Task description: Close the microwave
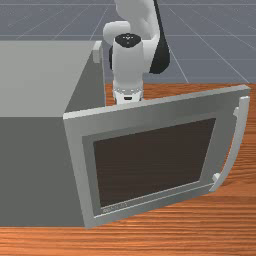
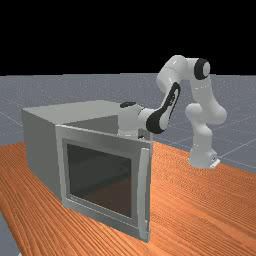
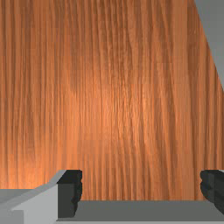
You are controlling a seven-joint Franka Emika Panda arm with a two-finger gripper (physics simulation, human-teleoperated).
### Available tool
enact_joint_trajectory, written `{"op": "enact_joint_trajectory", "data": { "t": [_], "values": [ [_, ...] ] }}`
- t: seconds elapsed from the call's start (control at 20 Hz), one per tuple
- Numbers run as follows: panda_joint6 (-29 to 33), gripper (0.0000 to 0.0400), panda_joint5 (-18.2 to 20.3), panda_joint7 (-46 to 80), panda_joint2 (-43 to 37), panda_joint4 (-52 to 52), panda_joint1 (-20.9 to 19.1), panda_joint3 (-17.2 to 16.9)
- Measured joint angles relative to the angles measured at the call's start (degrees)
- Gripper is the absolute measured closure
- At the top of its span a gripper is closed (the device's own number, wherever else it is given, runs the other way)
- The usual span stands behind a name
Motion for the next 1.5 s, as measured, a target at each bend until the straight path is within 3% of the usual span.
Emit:
{"op": "enact_joint_trajectory", "data": {
  "t": [0.05,0.1,0.15,0.25,0.3,0.35,0.4,0.5,0.75,1.5],
  "values": [
    [0.0,0.0157,0.0,0.0,0.0,0.0,0.0,0.0],
    [0.0,0.0252,0.0,0.0,0.0,0.0,0.0,0.0],
    [0.0,0.031,0.0,0.0,0.0,0.0,0.0,0.0],
    [0.0,0.0367,0.0,0.0,0.0,0.0,0.0,0.0],
    [0.0,0.0223,-1.3,1.2,0.0,0.0,0.6,-0.5],
    [0.0,0.0135,-1.3,1.1,0.0,0.0,0.6,-0.5],
    [-0.1,0.0082,-1.6,1.4,0.0,0.0,0.7,-0.7],
    [1.6,0.003,-0.4,0.3,-0.7,-1.1,0.2,-0.2],
    [-0.8,0.0002,-0.4,0.1,-2.5,-0.7,0.1,-0.1],
    [-12.4,0.0,-0.1,-0.4,-9.1,4.3,0.1,0.0]
  ]
}}
